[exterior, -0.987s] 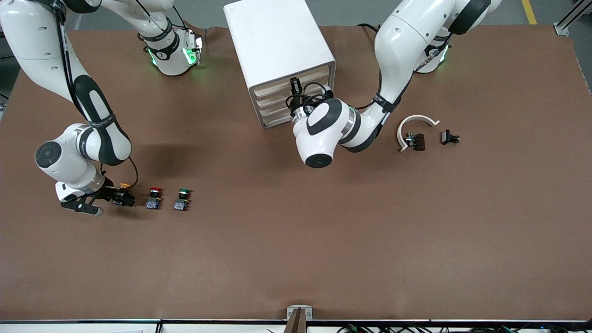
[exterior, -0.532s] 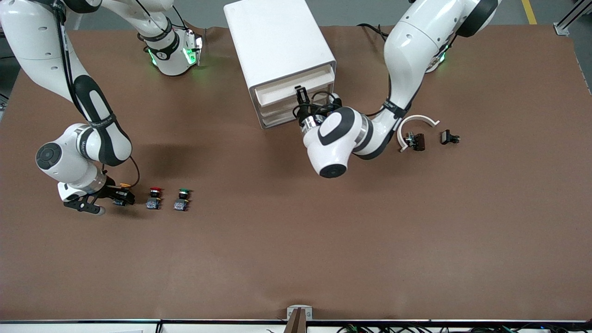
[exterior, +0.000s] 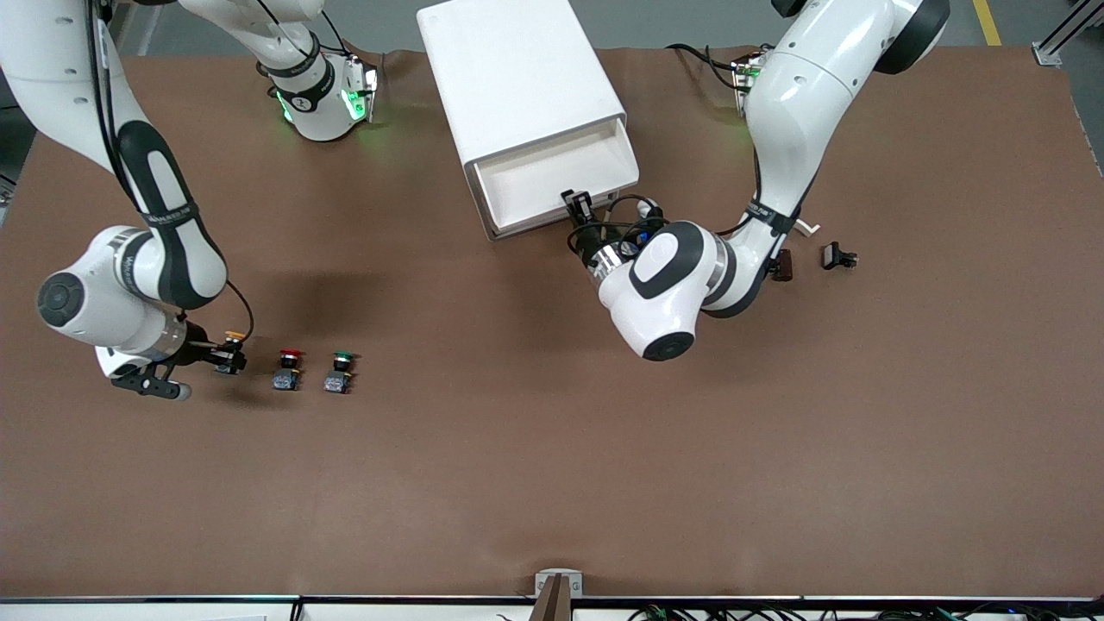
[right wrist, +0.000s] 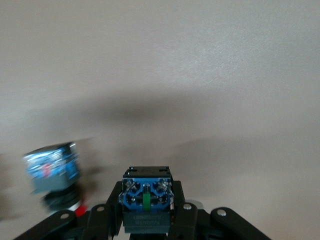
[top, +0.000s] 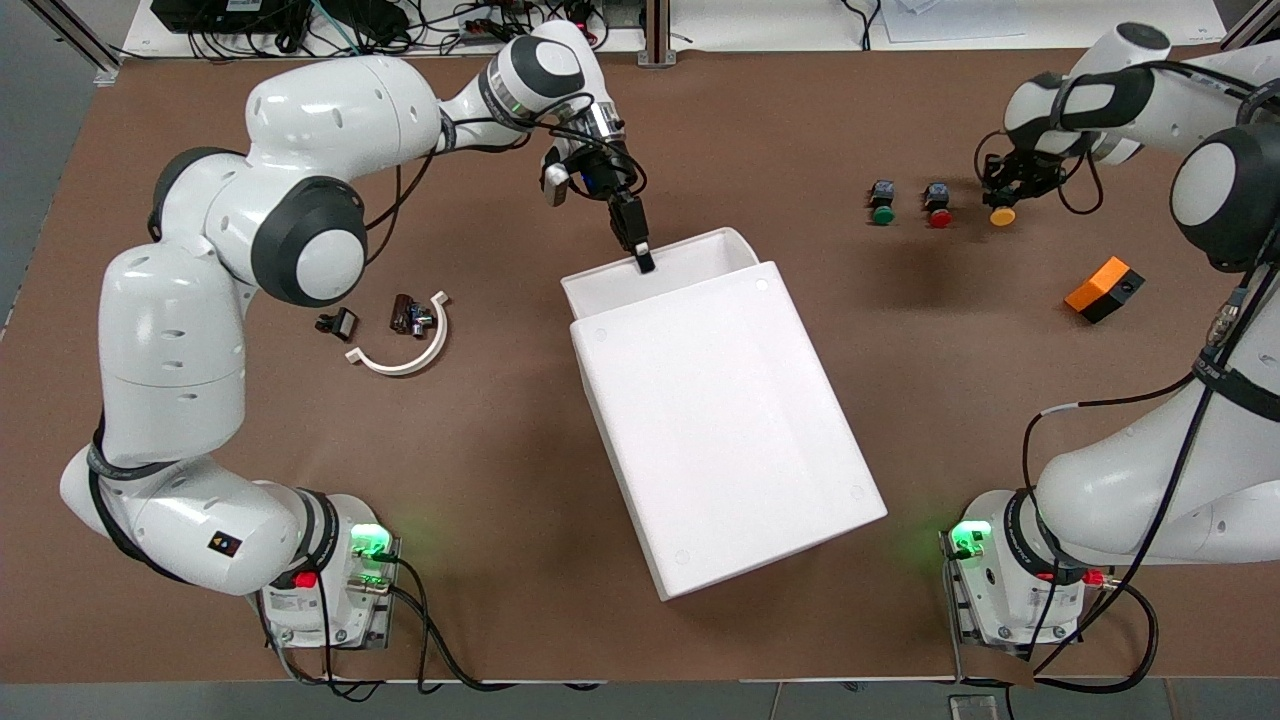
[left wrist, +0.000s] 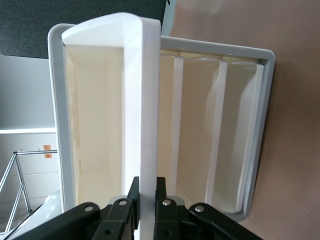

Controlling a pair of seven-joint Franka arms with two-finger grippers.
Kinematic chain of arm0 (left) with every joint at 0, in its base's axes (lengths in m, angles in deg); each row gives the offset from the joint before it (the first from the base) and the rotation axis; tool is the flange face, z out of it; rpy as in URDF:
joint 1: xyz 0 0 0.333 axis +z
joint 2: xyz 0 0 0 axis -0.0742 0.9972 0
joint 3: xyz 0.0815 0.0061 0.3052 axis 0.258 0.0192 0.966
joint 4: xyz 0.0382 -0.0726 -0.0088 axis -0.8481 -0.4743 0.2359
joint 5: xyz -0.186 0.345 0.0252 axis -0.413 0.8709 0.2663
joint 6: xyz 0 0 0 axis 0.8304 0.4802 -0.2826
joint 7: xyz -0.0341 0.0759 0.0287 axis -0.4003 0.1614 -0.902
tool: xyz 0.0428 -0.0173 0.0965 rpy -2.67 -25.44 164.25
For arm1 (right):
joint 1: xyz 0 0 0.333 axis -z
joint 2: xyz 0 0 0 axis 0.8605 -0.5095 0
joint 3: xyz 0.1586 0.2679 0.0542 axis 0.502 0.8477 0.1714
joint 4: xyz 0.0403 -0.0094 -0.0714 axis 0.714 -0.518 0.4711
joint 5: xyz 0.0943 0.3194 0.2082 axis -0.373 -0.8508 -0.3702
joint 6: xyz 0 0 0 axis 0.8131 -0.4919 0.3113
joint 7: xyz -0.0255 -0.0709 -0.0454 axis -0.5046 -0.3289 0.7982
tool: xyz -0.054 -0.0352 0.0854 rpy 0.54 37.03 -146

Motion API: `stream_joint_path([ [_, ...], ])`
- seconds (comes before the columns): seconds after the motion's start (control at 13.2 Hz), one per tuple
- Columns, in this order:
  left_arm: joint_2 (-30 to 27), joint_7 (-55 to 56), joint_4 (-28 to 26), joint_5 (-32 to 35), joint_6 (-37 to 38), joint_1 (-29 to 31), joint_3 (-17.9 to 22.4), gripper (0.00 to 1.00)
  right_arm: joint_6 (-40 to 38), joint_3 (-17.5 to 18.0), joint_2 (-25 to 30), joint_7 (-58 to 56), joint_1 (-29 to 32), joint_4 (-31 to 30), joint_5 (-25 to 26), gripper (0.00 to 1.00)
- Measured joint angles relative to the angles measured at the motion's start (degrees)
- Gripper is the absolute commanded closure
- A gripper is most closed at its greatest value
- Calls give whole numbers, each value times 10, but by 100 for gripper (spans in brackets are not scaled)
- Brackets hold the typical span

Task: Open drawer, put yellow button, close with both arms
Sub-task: 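Pull the drawer open with the left gripper while the right gripper lifts the button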

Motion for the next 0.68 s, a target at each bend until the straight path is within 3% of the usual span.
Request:
stream_joint_path([
  [0.08,0,-2,1,0,-1,4,0,91,-54,1,19,22,-5,18,0,100],
  [0.15,0,-5,2,0,-2,7,0,78,-111,1,38,55,-16,37,-1,100],
  [0.3,0,-7,4,0,-14,11,0,0,-204,3,71,146,-51,75,-2,100],
  [0.68,0,-28,29,-1,-20,23,0,0,-296,8,103,402,-181,152,-3,100],
])
